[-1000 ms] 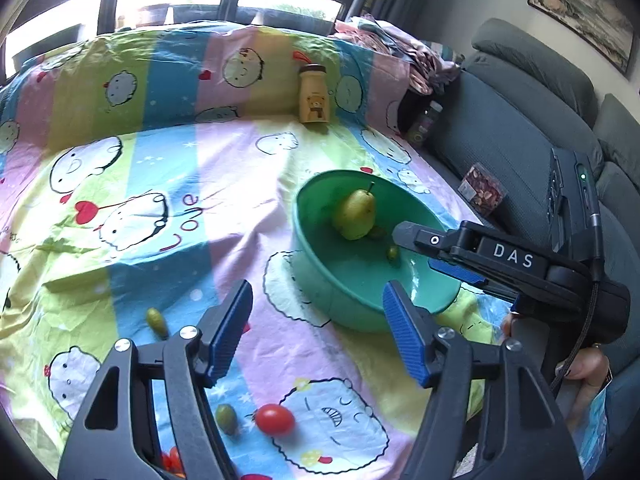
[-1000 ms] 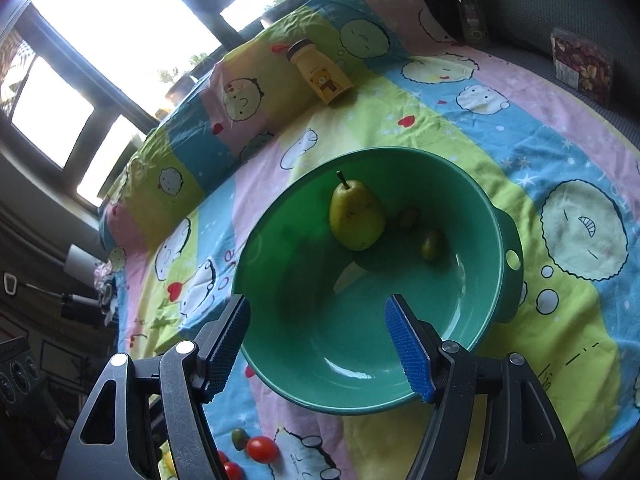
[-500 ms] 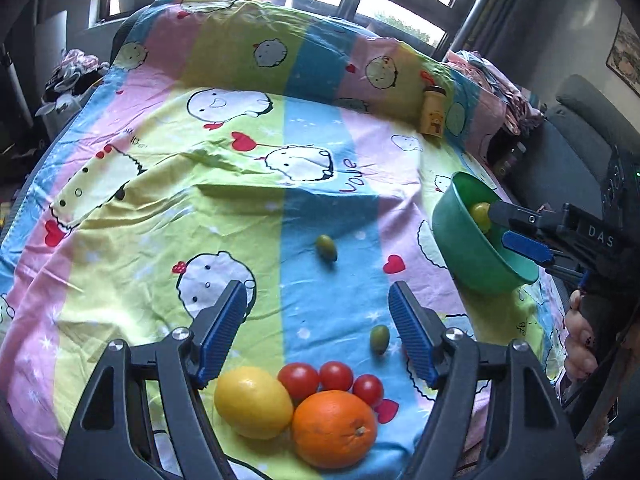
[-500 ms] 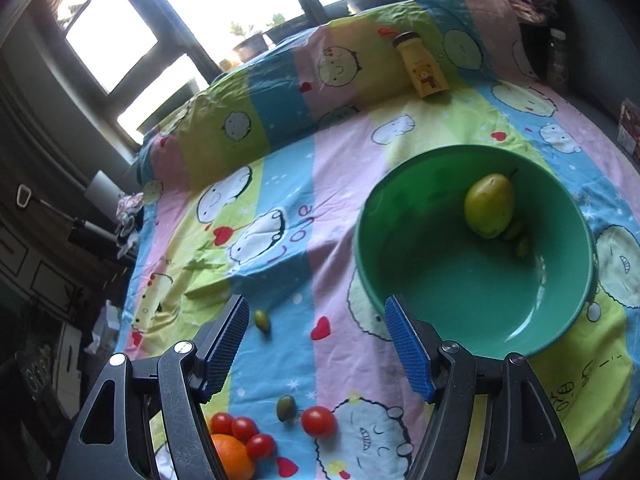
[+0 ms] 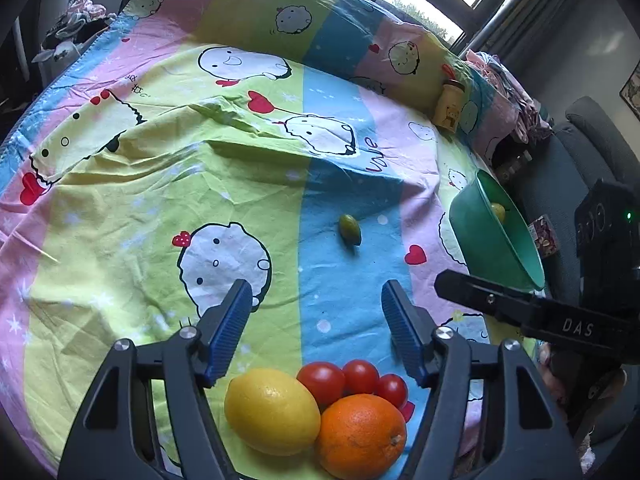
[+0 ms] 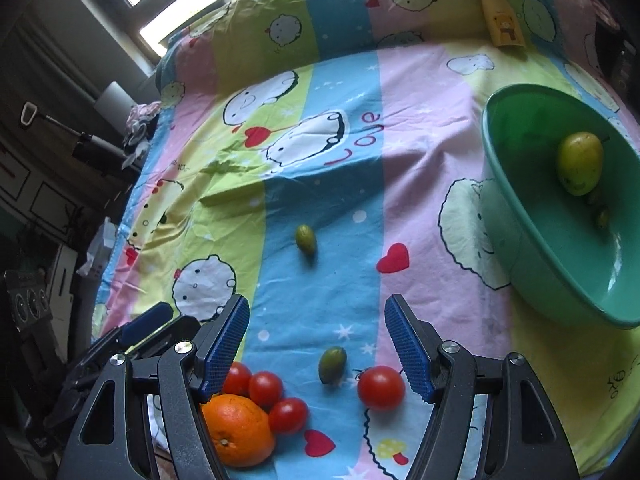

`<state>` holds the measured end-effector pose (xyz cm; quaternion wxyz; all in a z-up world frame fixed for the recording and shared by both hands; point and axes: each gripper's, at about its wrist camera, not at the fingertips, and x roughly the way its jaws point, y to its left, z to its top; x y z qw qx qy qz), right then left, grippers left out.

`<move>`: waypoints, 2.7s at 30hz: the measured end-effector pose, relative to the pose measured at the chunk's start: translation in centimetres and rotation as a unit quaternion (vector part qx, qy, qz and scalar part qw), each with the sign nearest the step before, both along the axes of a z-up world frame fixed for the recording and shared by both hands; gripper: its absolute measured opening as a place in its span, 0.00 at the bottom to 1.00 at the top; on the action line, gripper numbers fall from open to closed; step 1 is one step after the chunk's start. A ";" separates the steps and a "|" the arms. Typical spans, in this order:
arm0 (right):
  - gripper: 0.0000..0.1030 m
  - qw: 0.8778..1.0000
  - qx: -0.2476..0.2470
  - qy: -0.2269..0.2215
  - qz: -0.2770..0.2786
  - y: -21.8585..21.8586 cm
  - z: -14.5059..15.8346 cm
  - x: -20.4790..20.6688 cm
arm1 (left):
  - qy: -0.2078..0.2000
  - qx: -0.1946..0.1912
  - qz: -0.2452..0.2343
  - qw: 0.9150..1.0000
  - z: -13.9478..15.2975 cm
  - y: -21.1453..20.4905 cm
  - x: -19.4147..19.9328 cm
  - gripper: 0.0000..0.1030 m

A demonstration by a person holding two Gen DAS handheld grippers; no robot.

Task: Organize fruits
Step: 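Move the right tool to a small green fruit while the left tool approaches another, then close the right tool on a small green fruit while the left tool grasps another, then lift and carry the right tool's green fruit over the bowl while the left tool carries its own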

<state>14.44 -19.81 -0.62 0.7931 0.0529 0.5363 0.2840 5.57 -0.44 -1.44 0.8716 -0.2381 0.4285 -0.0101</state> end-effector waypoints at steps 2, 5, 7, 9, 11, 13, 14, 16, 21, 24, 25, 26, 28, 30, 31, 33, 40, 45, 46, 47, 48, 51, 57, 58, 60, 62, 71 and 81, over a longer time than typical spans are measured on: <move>0.69 1.000 -0.001 0.015 0.001 0.0 -0.6 0.0 | 0.006 -0.010 0.008 1.000 -0.2 0.6 0.1 0.58; 0.69 1.000 -0.015 0.004 0.006 -0.1 -0.8 -0.5 | 0.006 -0.011 0.012 1.000 -0.1 0.7 -0.1 0.56; 0.63 1.000 -0.020 0.002 0.015 -0.1 -1.0 -0.7 | 0.006 -0.014 0.007 1.000 0.0 0.4 0.1 0.55; 0.53 0.999 -0.008 0.021 0.027 0.0 -1.6 -0.8 | 0.009 -0.017 0.005 1.000 0.1 0.2 0.5 0.53; 0.38 0.998 0.005 0.042 0.040 0.2 -2.3 -0.7 | 0.017 -0.012 0.004 1.000 0.5 0.0 1.4 0.49; 0.29 0.998 -0.004 0.040 0.044 0.4 -2.5 -0.9 | 0.021 -0.005 0.003 1.000 1.1 -0.1 2.7 0.47; 0.29 0.998 -0.013 0.034 0.044 0.5 -2.5 -1.0 | 0.024 -0.004 0.002 1.000 1.3 -0.2 3.5 0.46; 0.28 0.998 -0.023 0.033 0.046 0.6 -2.7 -1.0 | 0.036 -0.006 -0.009 0.999 1.3 -0.7 5.3 0.45; 0.28 0.996 -0.042 0.052 0.050 1.1 -3.5 -0.6 | 0.077 0.033 -0.022 0.996 0.0 -2.5 8.9 0.44; 0.28 0.995 -0.060 0.054 0.058 1.6 -4.0 -0.7 | 0.099 0.028 -0.034 0.994 -1.7 -2.9 10.2 0.43; 0.28 0.995 -0.070 0.048 0.059 1.8 -4.1 -0.8 | 0.107 0.028 -0.037 0.993 -2.2 -3.0 10.5 0.41; 0.28 0.994 -0.078 0.041 0.060 2.1 -4.1 -1.0 | 0.112 0.029 -0.037 0.993 -2.5 -3.1 10.7 0.40; 0.28 0.993 -0.085 0.038 0.066 2.5 -4.2 -1.1 | 0.108 0.030 -0.032 0.993 -2.8 -3.1 10.9 0.39; 0.28 0.993 -0.090 0.038 0.068 2.8 -4.4 -1.2 | 0.103 0.022 -0.031 0.994 -3.0 -3.0 11.1 0.39; 0.28 0.993 -0.094 0.038 0.068 3.1 -4.6 -1.2 | 0.103 0.018 -0.030 0.994 -3.0 -2.9 11.2 0.38; 0.28 0.992 -0.101 0.031 0.070 3.4 -4.6 -1.4 | 0.100 0.014 -0.023 0.995 -3.1 -2.9 11.3 0.36; 0.22 0.992 -0.107 0.020 0.072 4.7 -4.6 -1.8 | 0.086 0.017 -0.033 0.996 -3.4 -3.9 11.9 0.32; 0.19 0.993 -0.094 0.025 0.061 4.7 -4.7 -1.3 | 0.101 0.019 -0.032 0.994 -4.1 -4.2 12.3 0.24; 0.19 0.994 -0.093 0.025 0.060 4.5 -4.6 -1.0 | 0.099 0.013 -0.033 0.994 -4.2 -4.1 12.4 0.23; 0.19 0.994 -0.092 0.024 0.059 4.5 -4.6 -0.9 | 0.101 0.011 -0.032 0.994 -4.2 -4.1 12.4 0.21; 0.19 0.994 -0.089 0.024 0.058 4.4 -4.5 -0.9 | 0.102 0.013 -0.030 0.994 -4.2 -4.1 12.4 0.19; 0.19 0.996 -0.074 0.030 0.051 3.7 -4.3 -0.4 | 0.102 0.010 -0.031 0.994 -4.3 -4.1 12.4 0.19; 0.19 0.997 -0.058 0.040 0.023 2.1 -4.3 1.1 | 0.100 0.011 -0.036 0.994 -4.2 -4.4 12.2 0.19; 0.19 0.997 -0.056 0.041 0.021 2.0 -4.3 1.3 | 0.100 0.015 -0.037 0.994 -4.2 -4.5 12.1 0.19; 0.19 0.998 -0.055 0.040 0.014 1.7 -4.3 1.6 | 0.093 0.009 -0.043 0.995 -4.1 -4.6 11.9 0.19; 0.19 0.998 -0.057 0.038 0.008 1.3 -4.2 1.6 | 0.090 0.014 -0.041 0.995 -3.9 -4.7 11.7 0.19; 0.19 0.998 -0.052 0.041 -0.018 0.2 -4.4 1.8 | 0.072 0.052 -0.040 0.995 -2.4 -5.4 10.1 0.19; 0.19 0.998 -0.010 0.066 -0.008 -1.0 -3.7 1.5 | 0.049 0.078 -0.032 0.995 -0.8 -5.5 8.0 0.19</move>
